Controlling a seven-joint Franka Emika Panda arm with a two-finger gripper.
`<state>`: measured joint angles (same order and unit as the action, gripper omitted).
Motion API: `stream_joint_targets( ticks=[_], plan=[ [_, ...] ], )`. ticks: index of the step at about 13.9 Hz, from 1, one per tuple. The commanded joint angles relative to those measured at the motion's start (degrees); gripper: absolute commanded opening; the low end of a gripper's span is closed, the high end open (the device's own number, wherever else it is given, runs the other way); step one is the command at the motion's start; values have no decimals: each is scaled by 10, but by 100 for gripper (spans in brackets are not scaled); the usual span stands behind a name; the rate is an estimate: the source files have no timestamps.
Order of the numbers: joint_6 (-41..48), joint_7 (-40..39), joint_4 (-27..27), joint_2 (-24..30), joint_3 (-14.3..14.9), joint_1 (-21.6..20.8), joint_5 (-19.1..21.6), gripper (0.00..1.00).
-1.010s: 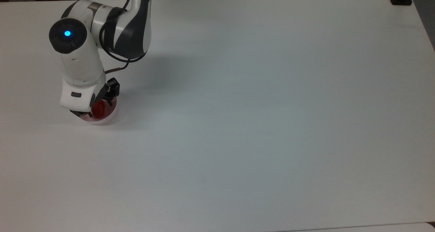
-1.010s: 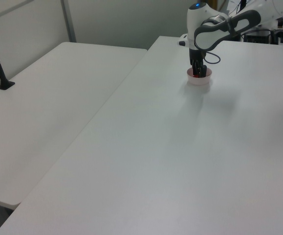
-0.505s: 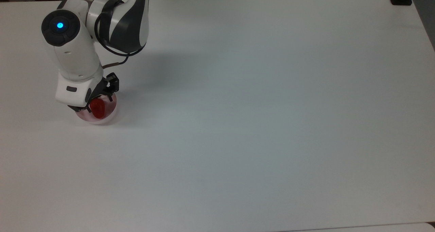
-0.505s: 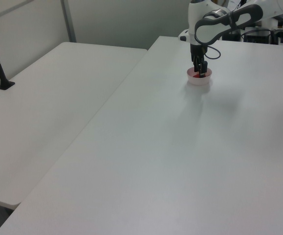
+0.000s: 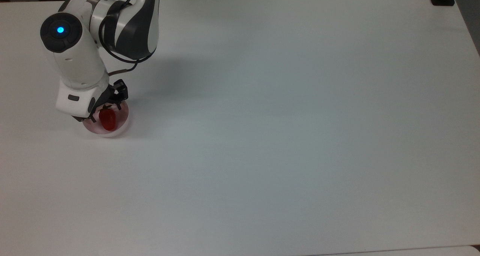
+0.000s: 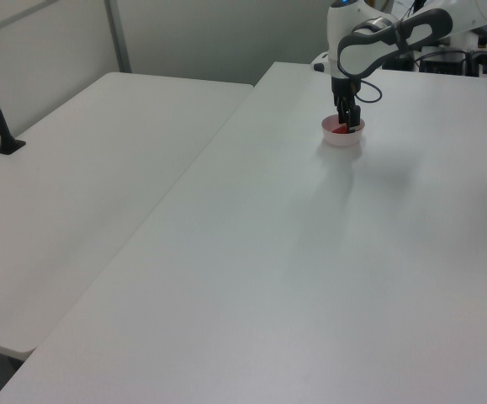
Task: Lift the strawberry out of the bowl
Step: 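Close the gripper on the red strawberry inside the bowl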
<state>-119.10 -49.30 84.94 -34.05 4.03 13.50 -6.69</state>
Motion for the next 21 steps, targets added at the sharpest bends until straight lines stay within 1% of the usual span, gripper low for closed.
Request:
stream_joint_targets(
  ticks=[1, 3, 6, 7, 8, 11, 14, 17, 19, 21],
  plan=[
    [2, 8, 11, 6, 5, -4, 1, 67],
    [1, 9, 11, 3, 5, -4, 1, 66],
    [0, 8, 16, 3, 5, -4, 1, 63],
    [0, 8, 16, 3, 5, -5, 0, 59],
    [0, 8, 17, 2, 5, -5, 0, 51],
    [1, 9, 17, 3, 5, -4, 1, 42],
    [4, 24, 14, 8, 5, -4, 8, 42],
    [11, 68, 10, 31, 4, -4, 18, 42],
    [12, 70, 10, 44, 4, -4, 32, 42],
    [46, 69, 8, 53, 5, -3, 34, 42]
  ],
)
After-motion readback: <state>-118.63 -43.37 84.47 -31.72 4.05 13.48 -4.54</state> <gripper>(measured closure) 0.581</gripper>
